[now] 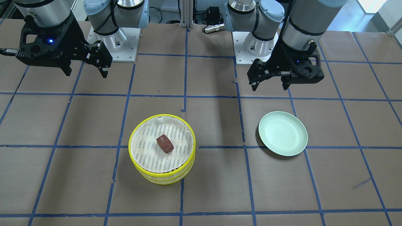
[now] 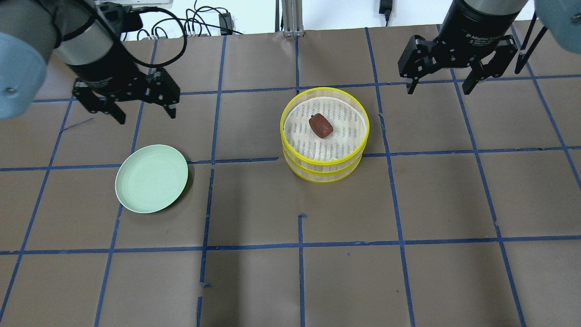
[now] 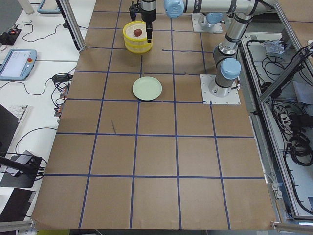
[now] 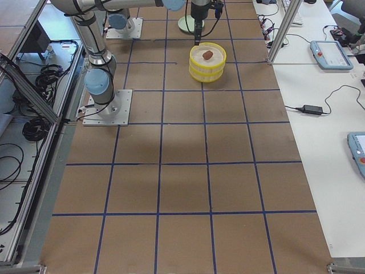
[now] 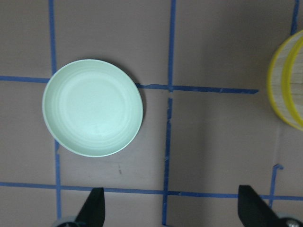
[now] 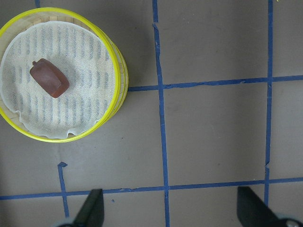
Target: Place buns in different layers of steamer
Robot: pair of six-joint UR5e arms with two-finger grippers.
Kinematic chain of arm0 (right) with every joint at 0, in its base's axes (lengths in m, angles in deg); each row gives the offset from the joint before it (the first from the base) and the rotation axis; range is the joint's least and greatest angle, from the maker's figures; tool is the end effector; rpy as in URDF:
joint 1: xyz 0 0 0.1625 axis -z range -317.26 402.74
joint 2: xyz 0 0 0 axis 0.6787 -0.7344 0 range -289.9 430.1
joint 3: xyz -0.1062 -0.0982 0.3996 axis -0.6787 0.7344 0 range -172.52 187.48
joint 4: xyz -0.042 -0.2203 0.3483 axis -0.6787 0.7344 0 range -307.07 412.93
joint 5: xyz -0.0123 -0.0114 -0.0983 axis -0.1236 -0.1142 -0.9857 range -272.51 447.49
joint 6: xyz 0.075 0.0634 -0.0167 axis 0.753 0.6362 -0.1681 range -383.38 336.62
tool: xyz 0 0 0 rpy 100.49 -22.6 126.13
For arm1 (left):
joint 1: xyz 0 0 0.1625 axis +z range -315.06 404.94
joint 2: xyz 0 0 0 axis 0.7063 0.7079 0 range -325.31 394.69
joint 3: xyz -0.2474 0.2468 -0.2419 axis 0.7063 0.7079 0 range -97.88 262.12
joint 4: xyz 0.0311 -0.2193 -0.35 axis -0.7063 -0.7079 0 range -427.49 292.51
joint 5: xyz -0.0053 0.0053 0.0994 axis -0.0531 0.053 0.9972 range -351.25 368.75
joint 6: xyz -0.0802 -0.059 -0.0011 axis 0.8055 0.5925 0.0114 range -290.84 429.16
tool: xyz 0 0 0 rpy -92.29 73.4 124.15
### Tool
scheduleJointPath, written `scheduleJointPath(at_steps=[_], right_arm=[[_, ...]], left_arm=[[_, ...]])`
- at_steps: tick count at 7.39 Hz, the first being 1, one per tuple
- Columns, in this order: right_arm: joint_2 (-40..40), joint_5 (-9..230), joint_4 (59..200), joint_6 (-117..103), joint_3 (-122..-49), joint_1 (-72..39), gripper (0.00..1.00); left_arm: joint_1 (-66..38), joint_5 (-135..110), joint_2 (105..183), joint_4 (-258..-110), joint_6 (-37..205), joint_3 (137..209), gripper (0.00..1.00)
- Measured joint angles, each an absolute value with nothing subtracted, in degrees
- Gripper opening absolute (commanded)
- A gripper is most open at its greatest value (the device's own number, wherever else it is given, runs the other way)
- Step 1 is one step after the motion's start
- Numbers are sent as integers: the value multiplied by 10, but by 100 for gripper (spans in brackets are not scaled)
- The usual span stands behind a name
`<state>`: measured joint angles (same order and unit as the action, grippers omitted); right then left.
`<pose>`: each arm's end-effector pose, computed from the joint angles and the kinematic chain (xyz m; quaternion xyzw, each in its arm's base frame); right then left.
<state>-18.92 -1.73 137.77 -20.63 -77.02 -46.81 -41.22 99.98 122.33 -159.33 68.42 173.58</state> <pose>0.1308 -0.4979 0.5176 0.0279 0.9996 0.0057 0.0067 -0.0992 -0.4804 0.4922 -0.0270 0.9995 0.0087 0.0104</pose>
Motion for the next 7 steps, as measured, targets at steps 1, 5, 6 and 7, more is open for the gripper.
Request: scheduleJointPath(at_steps=[1, 5, 6, 7], right_arm=[[-189, -17, 1378, -206, -770, -468, 100], [-189, -16, 1379, -206, -770, -470, 100], [-189, -16, 1379, -206, -770, -470, 100], [-189, -16, 1379, -206, -769, -471, 100]], left_arm=[[-419, 983, 1232, -1592, 684, 1728, 100], [-443, 965, 1267, -1585, 690, 1689, 100], [-450, 967, 1275, -1583, 696, 1686, 100], [-460, 969, 1282, -1580, 701, 1684, 100]])
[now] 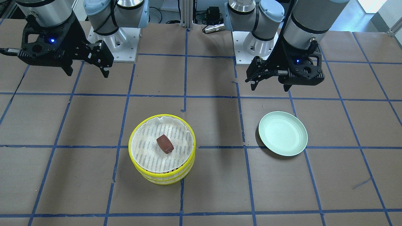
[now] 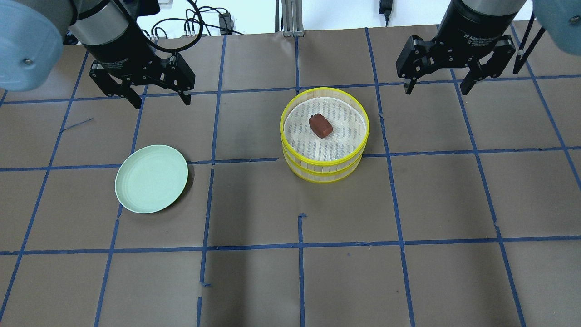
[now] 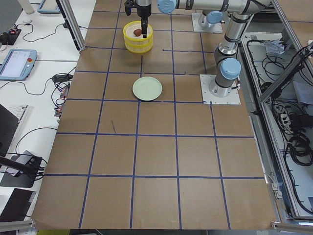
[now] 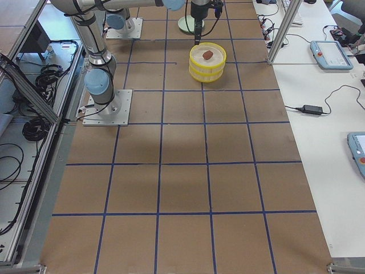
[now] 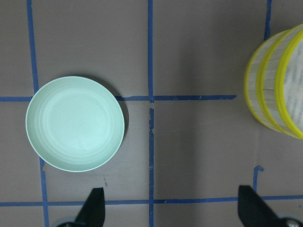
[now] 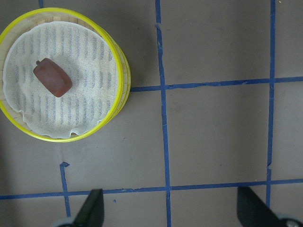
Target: Place buns in different layers of steamer
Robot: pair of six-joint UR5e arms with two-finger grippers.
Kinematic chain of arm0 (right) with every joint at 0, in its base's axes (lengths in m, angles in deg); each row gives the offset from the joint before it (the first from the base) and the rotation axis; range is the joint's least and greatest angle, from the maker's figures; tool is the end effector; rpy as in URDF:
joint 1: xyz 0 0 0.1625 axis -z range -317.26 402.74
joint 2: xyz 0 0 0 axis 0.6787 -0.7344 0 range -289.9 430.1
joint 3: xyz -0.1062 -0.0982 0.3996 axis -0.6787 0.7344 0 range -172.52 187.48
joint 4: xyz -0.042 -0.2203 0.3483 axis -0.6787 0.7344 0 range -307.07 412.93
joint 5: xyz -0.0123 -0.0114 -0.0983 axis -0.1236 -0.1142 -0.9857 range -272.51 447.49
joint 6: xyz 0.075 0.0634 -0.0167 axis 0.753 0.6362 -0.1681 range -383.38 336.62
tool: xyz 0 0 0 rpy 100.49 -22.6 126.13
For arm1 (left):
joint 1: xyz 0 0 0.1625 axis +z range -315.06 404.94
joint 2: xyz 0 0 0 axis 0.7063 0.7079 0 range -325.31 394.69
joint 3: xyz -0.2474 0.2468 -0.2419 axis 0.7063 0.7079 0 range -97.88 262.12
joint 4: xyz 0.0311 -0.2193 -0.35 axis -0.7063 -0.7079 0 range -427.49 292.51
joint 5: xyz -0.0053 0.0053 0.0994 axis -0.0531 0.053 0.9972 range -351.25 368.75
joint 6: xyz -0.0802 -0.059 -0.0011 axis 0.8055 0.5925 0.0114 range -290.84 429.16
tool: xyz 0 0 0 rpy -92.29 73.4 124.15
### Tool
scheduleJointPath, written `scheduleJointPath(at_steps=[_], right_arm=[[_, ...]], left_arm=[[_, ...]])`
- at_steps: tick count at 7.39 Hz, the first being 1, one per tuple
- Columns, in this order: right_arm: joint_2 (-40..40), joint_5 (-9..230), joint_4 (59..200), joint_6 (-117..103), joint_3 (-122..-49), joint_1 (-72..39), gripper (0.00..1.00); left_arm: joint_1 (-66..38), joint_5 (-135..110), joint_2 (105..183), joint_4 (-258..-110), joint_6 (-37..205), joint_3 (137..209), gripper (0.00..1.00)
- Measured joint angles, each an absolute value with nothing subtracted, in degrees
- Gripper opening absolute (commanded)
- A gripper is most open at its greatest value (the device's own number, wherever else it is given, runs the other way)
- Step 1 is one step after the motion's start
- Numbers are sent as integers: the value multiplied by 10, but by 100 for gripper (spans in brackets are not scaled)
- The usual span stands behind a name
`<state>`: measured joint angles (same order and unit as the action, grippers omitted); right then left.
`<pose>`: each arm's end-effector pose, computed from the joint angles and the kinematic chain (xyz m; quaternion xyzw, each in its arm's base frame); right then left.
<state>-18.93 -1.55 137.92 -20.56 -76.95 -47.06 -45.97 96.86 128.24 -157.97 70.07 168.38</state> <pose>0.1333 -0.4976 0.5186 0.0263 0.9996 0.0038 0.0083 -0.1447 -0.5155 0.4880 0.0001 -0.9999 -0.0028 0.0165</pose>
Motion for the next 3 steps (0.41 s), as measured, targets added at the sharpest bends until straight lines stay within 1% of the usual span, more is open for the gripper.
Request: scheduleJointPath(at_steps=[3], right_arm=[[-189, -16, 1379, -206, -769, -470, 100]], left_arm=[[-476, 972, 1287, -1576, 705, 1680, 100]])
